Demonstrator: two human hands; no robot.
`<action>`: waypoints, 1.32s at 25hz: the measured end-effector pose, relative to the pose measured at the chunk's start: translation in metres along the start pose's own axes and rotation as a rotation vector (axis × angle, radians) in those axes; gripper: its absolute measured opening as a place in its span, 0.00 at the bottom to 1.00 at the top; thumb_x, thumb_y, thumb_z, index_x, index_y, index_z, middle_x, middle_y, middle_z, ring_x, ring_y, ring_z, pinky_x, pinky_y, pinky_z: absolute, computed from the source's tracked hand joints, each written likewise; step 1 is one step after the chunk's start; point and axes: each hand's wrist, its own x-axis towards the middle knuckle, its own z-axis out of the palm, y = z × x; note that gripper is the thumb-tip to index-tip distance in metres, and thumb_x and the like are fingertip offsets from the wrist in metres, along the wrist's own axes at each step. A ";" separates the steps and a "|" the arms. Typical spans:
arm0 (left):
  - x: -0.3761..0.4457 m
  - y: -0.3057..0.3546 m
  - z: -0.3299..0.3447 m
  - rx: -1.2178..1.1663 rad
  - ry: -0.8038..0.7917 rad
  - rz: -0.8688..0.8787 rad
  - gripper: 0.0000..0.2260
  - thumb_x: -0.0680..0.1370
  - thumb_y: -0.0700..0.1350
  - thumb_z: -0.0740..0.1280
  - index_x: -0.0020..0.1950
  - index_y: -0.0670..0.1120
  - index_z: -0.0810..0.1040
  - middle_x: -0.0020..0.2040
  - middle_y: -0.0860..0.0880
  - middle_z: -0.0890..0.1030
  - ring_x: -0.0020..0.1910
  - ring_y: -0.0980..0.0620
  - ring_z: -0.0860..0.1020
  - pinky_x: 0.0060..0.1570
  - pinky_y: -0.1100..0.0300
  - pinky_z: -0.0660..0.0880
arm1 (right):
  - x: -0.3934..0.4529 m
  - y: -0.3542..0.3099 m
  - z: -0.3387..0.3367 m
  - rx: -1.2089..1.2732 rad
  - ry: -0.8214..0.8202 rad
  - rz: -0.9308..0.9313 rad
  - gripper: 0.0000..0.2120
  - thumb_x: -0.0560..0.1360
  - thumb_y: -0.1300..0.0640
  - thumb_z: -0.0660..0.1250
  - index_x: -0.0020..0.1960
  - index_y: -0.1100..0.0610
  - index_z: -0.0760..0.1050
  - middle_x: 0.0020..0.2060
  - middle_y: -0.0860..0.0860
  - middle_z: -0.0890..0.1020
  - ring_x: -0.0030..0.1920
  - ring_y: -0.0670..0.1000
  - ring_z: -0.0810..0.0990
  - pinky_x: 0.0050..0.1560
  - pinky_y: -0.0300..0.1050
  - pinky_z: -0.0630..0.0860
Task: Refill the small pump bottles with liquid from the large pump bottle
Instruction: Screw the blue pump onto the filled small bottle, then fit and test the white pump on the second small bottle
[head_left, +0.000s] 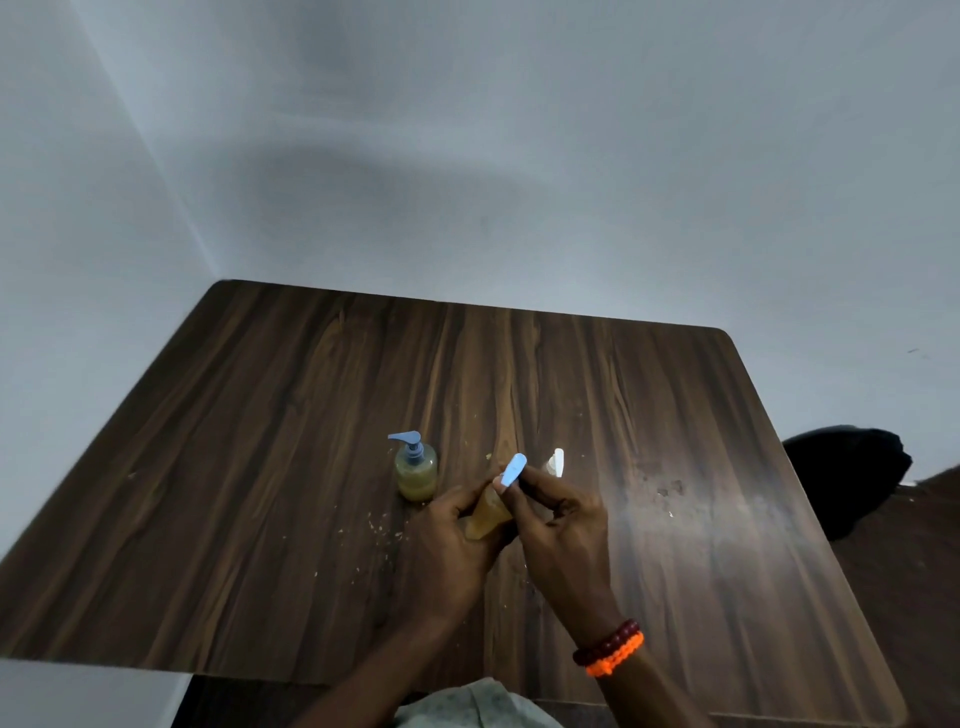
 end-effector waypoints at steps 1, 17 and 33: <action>0.001 -0.001 0.002 0.009 -0.005 -0.006 0.13 0.76 0.64 0.71 0.58 0.65 0.84 0.43 0.57 0.89 0.43 0.60 0.87 0.44 0.44 0.85 | 0.000 0.002 0.001 -0.015 0.009 0.008 0.13 0.78 0.62 0.73 0.59 0.49 0.84 0.50 0.40 0.88 0.53 0.39 0.86 0.54 0.46 0.85; 0.121 -0.076 0.072 0.038 0.154 -0.372 0.16 0.75 0.39 0.78 0.62 0.40 0.83 0.55 0.42 0.87 0.56 0.43 0.85 0.59 0.44 0.82 | 0.058 0.133 -0.094 -0.499 -0.149 0.429 0.26 0.73 0.56 0.78 0.69 0.53 0.76 0.62 0.49 0.83 0.60 0.45 0.79 0.57 0.35 0.73; 0.121 -0.098 0.089 0.003 0.143 -0.468 0.26 0.73 0.39 0.80 0.70 0.42 0.78 0.66 0.43 0.83 0.66 0.45 0.82 0.66 0.48 0.79 | 0.110 0.166 -0.035 -0.394 -0.230 0.321 0.06 0.77 0.55 0.74 0.50 0.58 0.83 0.45 0.52 0.86 0.47 0.53 0.84 0.50 0.54 0.82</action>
